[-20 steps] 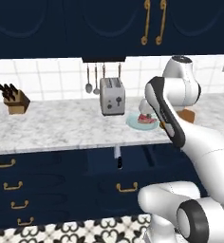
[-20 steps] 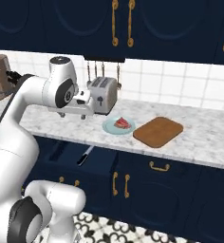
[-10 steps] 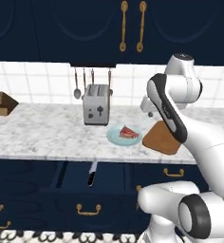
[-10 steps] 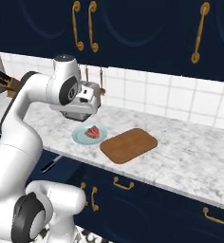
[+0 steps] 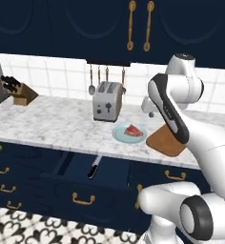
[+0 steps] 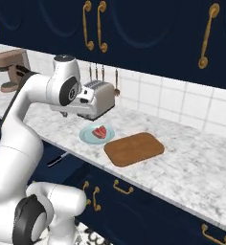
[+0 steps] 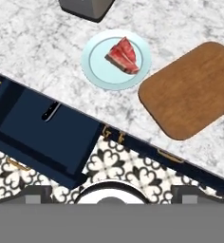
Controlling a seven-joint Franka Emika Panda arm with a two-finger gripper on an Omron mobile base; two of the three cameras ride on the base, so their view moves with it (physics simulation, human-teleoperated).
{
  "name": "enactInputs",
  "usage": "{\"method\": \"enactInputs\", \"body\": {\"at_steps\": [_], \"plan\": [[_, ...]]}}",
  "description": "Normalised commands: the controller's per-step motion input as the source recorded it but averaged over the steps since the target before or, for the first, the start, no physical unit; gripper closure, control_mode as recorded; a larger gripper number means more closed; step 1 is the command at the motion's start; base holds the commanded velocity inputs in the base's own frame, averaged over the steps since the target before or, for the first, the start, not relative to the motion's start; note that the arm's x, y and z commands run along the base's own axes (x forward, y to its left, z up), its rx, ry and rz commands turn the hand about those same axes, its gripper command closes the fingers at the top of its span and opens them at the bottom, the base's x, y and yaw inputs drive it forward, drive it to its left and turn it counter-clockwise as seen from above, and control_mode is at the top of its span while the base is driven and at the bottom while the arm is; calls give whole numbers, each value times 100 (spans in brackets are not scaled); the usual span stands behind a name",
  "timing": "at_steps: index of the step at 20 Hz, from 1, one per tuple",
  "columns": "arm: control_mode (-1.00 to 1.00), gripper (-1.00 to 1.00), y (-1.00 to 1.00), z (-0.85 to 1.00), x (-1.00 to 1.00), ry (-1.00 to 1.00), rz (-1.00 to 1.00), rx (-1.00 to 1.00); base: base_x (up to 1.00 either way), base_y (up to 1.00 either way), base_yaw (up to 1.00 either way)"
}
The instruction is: Pick up the knife from the drawer and place it on the cutting board. Then place the meat from the plate to the cutting board.
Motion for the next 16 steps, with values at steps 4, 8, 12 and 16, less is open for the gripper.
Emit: {"method": "enactInputs", "body": {"at_steps": [4, 8, 12, 16], "plan": [[100, -100, 0, 0, 0, 0, 0, 0, 55, -8, 29], [100, -100, 0, 0, 0, 0, 0, 0, 27, -59, 29], [100, -100, 0, 0, 0, 0, 0, 0, 16, -45, 27], [100, -100, 0, 0, 0, 0, 0, 0, 25, -26, 27]]}}
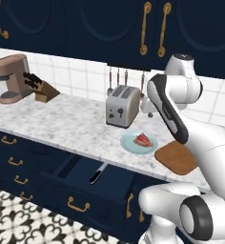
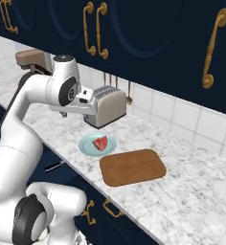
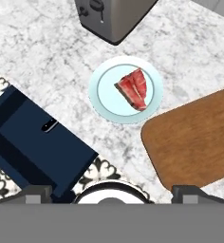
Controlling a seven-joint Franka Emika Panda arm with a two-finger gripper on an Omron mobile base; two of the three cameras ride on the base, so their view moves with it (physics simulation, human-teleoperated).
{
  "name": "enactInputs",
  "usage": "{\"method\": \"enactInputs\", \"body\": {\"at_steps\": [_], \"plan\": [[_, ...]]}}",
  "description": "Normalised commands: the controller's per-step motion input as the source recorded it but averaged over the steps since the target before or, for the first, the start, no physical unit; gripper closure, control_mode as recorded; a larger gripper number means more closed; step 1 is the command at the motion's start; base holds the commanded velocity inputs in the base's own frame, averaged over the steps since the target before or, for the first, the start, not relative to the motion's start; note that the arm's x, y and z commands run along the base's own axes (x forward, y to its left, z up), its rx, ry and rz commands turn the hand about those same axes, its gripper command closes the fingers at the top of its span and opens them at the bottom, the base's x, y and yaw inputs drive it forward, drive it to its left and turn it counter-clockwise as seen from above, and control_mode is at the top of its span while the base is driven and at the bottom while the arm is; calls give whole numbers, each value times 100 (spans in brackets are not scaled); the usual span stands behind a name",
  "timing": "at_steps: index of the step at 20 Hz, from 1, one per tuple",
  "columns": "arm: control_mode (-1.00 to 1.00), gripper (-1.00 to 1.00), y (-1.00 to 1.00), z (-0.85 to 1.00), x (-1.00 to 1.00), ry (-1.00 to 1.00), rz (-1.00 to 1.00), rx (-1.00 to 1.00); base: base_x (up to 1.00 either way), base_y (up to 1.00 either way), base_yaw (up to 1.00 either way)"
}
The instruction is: Pick up the knife from the drawer and place it on the cutting board. Then place the meat from the plate to the cutting board.
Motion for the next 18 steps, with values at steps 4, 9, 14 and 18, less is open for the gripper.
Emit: {"method": "enactInputs", "body": {"at_steps": [4, 9, 14, 18], "plan": [[100, -100, 0, 0, 0, 0, 0, 0, 12, -1, 8], [100, -100, 0, 0, 0, 0, 0, 0, 0, 0, 0], [-100, -100, 1, -5, -19, 0, 0, 0, 0, 0, 0], [-100, -100, 73, -79, -52, 4, 0, 1, 0, 0, 0]]}}
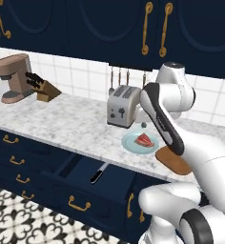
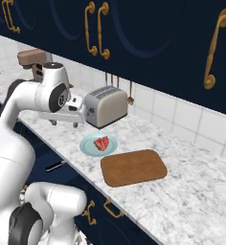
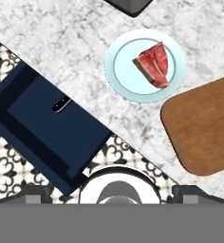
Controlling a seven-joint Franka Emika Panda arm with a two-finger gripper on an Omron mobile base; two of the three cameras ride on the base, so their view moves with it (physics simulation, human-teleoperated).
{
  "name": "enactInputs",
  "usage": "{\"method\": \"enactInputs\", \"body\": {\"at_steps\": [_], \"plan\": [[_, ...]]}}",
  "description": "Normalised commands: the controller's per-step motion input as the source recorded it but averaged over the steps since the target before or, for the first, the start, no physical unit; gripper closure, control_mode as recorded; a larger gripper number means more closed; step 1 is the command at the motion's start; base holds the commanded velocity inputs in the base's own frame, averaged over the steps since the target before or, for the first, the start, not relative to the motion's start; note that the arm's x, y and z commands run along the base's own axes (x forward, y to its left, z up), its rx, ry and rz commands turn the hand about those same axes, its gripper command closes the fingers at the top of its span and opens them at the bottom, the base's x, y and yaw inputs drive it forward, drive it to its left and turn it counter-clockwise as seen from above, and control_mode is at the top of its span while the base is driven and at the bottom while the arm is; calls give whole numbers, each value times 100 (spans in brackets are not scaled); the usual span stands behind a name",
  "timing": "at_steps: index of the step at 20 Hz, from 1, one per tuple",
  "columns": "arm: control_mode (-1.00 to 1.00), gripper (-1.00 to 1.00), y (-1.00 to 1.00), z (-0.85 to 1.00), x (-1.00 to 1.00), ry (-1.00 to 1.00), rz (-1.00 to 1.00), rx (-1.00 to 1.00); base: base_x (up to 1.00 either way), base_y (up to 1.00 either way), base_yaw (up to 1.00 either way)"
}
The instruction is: Pick up the knife from the drawer and place it on the cutting board. Then place the meat from the plate to the cutting board.
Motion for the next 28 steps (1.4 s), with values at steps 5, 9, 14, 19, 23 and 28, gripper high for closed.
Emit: {"method": "enactInputs", "body": {"at_steps": [5, 9, 14, 19, 23, 28], "plan": [[-100, -100, 100, -99, -5, 1, -8, 0, 0, 0, 0], [-100, -100, 89, -65, 1, 9, -9, 0, 0, 0, 0], [-100, -100, 50, -59, 1, 11, -10, 0, 0, 0, 0], [-100, -100, 34, -50, 11, 9, -10, 0, 0, 0, 0], [-100, -100, 24, -42, 17, 8, -8, 0, 0, 0, 0], [-100, -100, 5, -26, 16, 9, -4, 2, 0, 0, 0]]}}
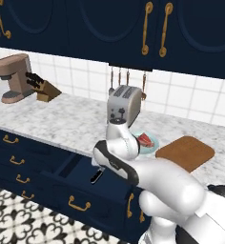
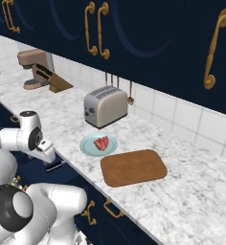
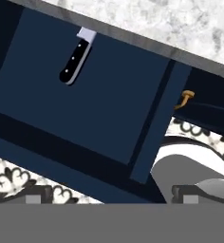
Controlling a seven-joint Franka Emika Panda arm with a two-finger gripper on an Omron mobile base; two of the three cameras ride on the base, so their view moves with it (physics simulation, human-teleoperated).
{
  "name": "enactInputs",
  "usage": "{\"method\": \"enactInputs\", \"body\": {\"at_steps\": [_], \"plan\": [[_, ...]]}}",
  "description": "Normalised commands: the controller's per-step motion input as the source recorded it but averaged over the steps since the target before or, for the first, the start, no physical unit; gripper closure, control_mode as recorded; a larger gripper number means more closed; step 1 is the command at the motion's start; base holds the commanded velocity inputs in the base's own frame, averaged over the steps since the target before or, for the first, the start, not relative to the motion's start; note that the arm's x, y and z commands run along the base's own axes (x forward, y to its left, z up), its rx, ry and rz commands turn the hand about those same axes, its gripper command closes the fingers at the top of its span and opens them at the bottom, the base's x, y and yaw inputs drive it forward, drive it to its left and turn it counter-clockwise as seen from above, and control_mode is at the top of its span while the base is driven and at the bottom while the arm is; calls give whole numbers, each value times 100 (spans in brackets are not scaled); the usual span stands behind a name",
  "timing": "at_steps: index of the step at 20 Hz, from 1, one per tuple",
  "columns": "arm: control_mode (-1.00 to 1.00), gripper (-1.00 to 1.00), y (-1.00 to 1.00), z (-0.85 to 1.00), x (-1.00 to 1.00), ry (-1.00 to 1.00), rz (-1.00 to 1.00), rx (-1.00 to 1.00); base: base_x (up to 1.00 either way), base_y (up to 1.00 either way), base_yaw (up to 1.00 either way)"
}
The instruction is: Pick up the knife from the drawer and place it on the cutting board. Then place the meat from the plate to the cutting board.
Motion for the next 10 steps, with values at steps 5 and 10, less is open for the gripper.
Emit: {"method": "enactInputs", "body": {"at_steps": [5, 10], "plan": [[-100, -100, 11, -48, 11, 8, -5, 1, 0, 0, 0], [-100, -100, 25, -43, 21, 11, -6, 0, 0, 0, 0]]}}
